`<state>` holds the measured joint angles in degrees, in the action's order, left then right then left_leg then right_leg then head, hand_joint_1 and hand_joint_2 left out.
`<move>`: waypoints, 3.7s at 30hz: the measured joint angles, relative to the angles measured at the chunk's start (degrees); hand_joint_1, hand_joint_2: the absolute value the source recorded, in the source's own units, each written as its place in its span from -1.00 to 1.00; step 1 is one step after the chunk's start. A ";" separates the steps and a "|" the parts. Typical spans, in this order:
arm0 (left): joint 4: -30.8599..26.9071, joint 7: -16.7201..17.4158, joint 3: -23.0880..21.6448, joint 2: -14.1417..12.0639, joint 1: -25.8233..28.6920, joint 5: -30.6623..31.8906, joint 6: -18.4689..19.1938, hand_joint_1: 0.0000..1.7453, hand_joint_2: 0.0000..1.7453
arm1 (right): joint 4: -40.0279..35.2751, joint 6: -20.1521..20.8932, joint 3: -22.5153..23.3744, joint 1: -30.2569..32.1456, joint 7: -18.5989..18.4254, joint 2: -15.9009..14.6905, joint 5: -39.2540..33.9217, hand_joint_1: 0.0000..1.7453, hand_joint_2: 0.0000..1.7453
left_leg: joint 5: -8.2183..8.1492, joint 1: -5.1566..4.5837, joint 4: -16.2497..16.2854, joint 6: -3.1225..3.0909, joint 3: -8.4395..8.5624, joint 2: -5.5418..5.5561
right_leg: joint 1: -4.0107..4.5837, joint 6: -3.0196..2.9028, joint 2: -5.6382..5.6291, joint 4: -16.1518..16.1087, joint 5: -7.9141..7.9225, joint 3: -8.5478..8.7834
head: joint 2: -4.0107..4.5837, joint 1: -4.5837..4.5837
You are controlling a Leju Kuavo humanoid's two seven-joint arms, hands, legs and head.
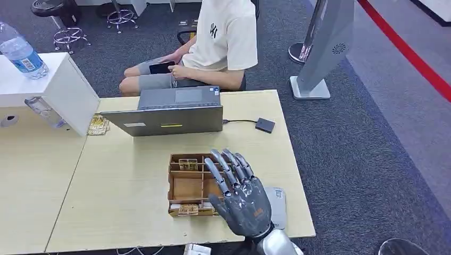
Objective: Pass the card to the sensor for recognition and then transmit it.
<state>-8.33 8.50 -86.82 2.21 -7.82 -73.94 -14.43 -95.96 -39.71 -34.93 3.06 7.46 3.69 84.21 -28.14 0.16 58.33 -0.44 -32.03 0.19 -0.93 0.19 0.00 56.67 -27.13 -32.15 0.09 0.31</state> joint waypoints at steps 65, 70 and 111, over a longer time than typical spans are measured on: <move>0.04 -0.28 -0.02 -0.28 -0.04 -1.66 1.20 -1.00 -1.00 | 25.16 0.94 -0.26 -12.98 -8.05 1.36 -5.18 0.12 1.00 | 0.01 0.00 0.00 0.00 -0.01 -0.03 | 0.00 0.00 -0.01 0.01 0.00 0.00 | 0.00 0.02; 0.04 -0.28 -0.02 -0.31 -0.04 -1.51 1.20 -1.00 -1.00 | 27.41 1.09 -0.26 -13.70 -8.05 1.84 -5.48 0.22 1.00 | 0.01 0.00 0.00 0.00 0.00 -0.03 | 0.00 0.00 -0.01 0.01 0.00 0.00 | 0.00 0.00; 0.07 -1.07 -0.04 -0.20 0.08 -3.32 0.68 -1.00 -1.00 | 3.31 -0.20 9.25 -6.82 12.17 6.08 -36.16 1.00 1.00 | -0.02 0.00 0.01 -0.01 -0.02 -0.03 | 0.00 -0.01 -0.01 0.00 -0.03 -0.04 | 0.00 0.00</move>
<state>-8.26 7.43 -86.86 2.01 -7.73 -77.27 -13.75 -92.64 -39.91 -25.68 -3.76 19.63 9.77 48.05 -28.16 0.16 58.34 -0.45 -32.05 0.16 -0.94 0.18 -0.01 56.68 -27.16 -32.19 0.09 0.31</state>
